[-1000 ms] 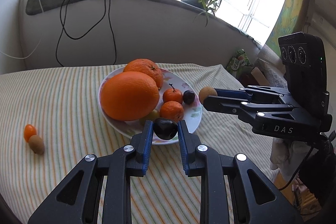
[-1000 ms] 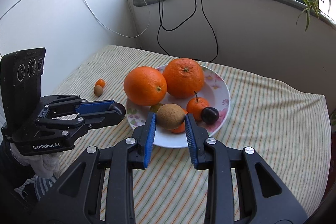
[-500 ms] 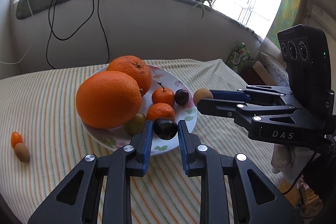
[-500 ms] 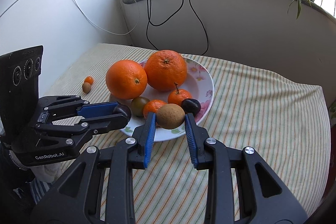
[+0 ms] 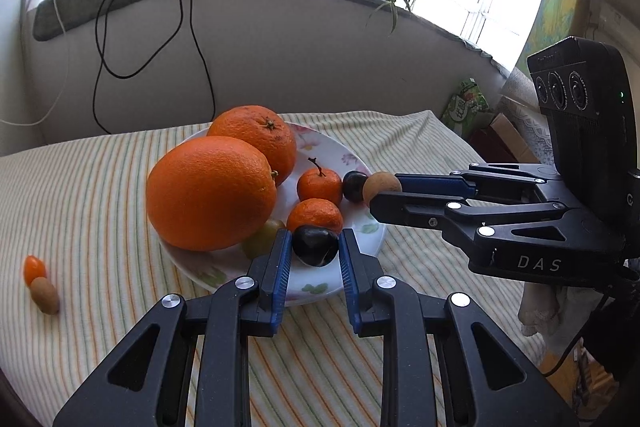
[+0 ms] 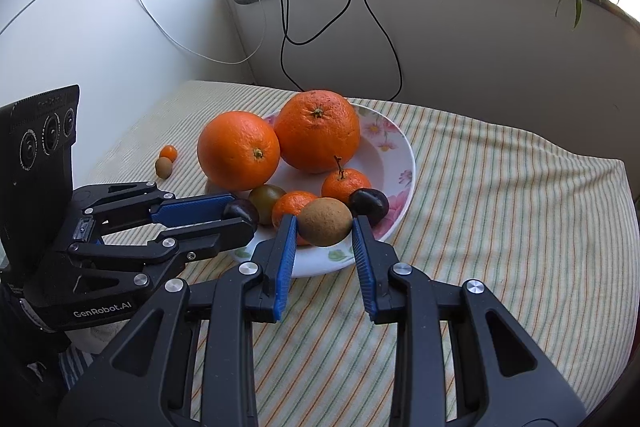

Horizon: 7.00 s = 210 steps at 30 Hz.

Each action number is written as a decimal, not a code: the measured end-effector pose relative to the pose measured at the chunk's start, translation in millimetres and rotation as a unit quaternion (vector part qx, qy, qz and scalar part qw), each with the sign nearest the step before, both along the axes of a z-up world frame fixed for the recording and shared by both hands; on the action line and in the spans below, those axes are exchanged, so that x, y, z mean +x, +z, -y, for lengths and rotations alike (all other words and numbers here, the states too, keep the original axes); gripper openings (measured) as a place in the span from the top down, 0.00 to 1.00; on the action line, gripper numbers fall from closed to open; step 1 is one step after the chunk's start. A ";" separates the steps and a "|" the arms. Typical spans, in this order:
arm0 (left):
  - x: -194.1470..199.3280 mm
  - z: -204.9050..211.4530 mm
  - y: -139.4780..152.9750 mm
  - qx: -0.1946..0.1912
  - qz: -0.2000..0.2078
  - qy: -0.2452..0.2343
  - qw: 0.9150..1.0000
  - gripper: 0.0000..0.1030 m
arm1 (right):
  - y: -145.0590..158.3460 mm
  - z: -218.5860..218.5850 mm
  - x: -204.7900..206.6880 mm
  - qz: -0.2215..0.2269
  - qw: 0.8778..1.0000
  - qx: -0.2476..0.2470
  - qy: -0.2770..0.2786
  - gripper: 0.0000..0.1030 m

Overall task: Organize fruits
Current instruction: 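Open the left tool onto the plate while the right tool releases the kiwi there, then move both tools back to the last tangerine and kiwi on the cloth, then close the left tool on the small tangerine while the right tool closes on the kiwi, then carry the tangerine with the left tool while the right tool carries the kiwi over the plate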

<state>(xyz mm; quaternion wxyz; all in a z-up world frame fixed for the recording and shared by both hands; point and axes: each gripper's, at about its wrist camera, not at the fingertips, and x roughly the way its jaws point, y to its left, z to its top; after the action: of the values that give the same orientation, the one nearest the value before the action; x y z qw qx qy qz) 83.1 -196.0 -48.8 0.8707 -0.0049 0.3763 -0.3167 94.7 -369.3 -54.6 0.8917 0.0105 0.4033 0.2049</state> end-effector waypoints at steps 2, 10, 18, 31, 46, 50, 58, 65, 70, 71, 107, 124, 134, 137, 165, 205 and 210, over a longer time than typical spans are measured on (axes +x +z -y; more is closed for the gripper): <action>-0.2 -0.8 0.0 0.000 0.000 0.001 1.000 0.78 | 0.5 -0.9 0.1 0.003 1.000 -0.004 -0.002 0.71; -0.8 -3.9 1.4 0.000 0.002 0.010 1.000 0.59 | 4.2 1.3 -0.5 0.009 1.000 -0.002 -0.012 0.50; -2.9 -8.1 2.2 -0.001 0.002 0.011 1.000 0.59 | 11.0 4.3 -3.3 0.015 1.000 0.008 -0.022 0.42; -11.2 -24.9 11.5 0.004 0.016 0.036 0.999 0.40 | 23.3 -9.4 -9.7 0.034 0.999 0.004 -0.020 0.22; -2.9 -83.1 15.4 0.011 0.020 0.091 0.996 0.34 | 41.4 -50.3 -18.1 0.061 0.998 -0.002 0.019 0.19; 1.3 -104.5 13.6 0.018 0.017 0.110 0.994 0.34 | 43.2 -67.1 -20.4 0.068 0.997 -0.001 0.035 0.19; 7.2 -144.0 8.8 0.022 0.006 0.144 0.989 0.34 | 40.5 -101.5 -20.1 0.070 0.995 -0.001 0.073 0.19; 15.6 -169.3 0.3 0.004 -0.021 0.162 0.987 0.34 | 37.6 -129.2 -18.8 0.068 0.992 0.000 0.105 0.19; 29.4 -186.0 -10.5 -0.025 -0.057 0.168 0.984 0.42 | 33.4 -150.4 -19.2 0.064 0.989 0.001 0.131 0.19; 32.4 -188.3 -12.5 -0.029 -0.064 0.168 0.983 0.44 | 31.7 -154.9 -18.5 0.062 0.989 0.000 0.136 0.19; 71.8 -202.0 -39.7 -0.032 -0.146 0.118 0.982 0.70 | -48.8 -250.5 53.0 -0.044 0.986 -0.039 0.157 0.58; 69.8 -203.9 -41.8 -0.033 -0.148 0.109 0.982 0.80 | -61.6 -264.5 65.4 -0.056 0.985 -0.041 0.156 0.70; 69.7 -198.1 -41.6 -0.027 -0.140 0.107 0.984 0.79 | -64.0 -262.6 66.5 -0.058 0.986 -0.035 0.153 0.74; 69.6 -195.5 -40.0 -0.026 -0.137 0.109 0.984 0.79 | -61.1 -260.1 62.8 -0.057 0.986 -0.033 0.154 0.74; 42.0 -179.6 -5.0 -0.068 -0.098 0.096 0.988 0.80 | 1.5 -192.7 3.8 -0.004 0.991 0.014 0.133 0.74; 29.2 -33.9 33.2 -0.066 -0.051 -0.030 0.996 0.79 | 32.6 -16.8 23.1 0.027 0.999 0.014 -0.011 0.74; 30.5 -15.3 33.3 -0.059 -0.049 -0.043 0.996 0.79 | 25.8 -3.7 33.6 0.020 0.999 0.016 -0.021 0.74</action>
<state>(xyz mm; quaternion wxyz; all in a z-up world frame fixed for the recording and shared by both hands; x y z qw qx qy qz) 113.6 -180.7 -15.6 0.8351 -0.0559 0.3988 -0.3747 128.3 -365.7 -28.7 0.9036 0.0297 0.3816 0.1925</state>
